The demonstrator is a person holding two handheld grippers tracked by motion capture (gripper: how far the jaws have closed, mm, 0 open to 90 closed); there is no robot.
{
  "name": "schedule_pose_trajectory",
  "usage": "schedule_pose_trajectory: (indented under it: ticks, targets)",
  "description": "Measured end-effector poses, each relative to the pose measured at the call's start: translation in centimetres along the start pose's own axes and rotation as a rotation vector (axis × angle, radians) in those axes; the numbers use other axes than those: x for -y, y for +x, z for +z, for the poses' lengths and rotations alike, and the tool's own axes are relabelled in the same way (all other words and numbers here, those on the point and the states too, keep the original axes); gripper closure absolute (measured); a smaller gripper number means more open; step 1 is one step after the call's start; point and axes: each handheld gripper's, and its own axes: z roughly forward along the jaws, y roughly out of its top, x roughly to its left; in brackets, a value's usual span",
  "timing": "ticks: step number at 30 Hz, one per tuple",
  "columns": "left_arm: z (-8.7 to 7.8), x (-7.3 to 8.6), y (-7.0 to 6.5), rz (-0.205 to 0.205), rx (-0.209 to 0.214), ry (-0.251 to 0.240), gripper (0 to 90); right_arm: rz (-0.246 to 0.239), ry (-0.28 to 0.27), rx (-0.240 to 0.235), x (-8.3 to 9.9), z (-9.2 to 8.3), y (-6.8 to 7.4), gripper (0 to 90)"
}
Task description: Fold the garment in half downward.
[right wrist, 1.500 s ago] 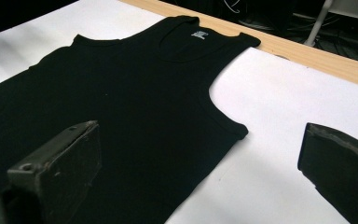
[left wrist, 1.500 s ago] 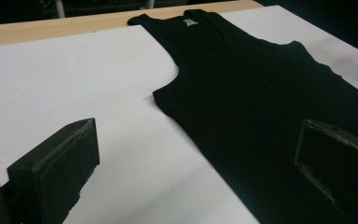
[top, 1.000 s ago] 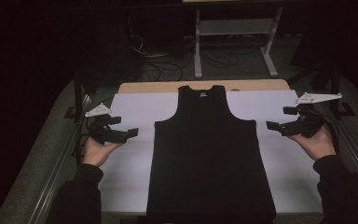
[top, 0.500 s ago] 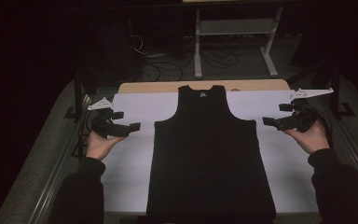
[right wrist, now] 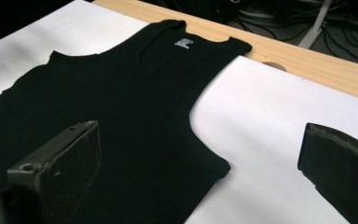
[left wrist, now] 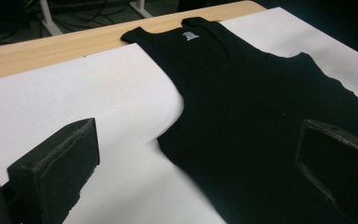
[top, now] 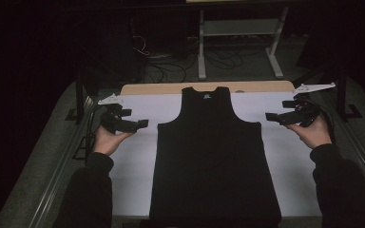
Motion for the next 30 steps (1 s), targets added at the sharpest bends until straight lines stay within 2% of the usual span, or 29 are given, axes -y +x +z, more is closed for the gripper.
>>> schedule_pose_trajectory:
  ticks: [12, 20, 25, 27, 30]
  targets:
    - [1.8, 0.4, 1.5, -0.05, 0.002, 0.019, 0.0, 0.04, 0.044, 0.029, 0.6, 1.8, -1.6, 0.0]
    - [2.9, 0.7, 1.9, -0.086, 0.007, 0.005, 0.0, 0.061, 0.077, 0.039, 1.0, 2.9, -2.3, 0.0]
    - [3.7, 1.2, 2.7, -0.116, -0.002, 0.032, 0.0, 0.061, 0.099, 0.042, 1.2, 3.2, -2.5, 1.2]
    - [4.2, 1.5, 3.1, -0.113, -0.012, 0.054, 0.0, 0.067, 0.109, 0.049, 1.4, 3.4, -2.8, 1.2]
    - [4.4, 1.6, 3.3, -0.119, -0.011, 0.054, 0.0, 0.078, 0.118, 0.056, 1.6, 3.6, -3.2, 1.1]
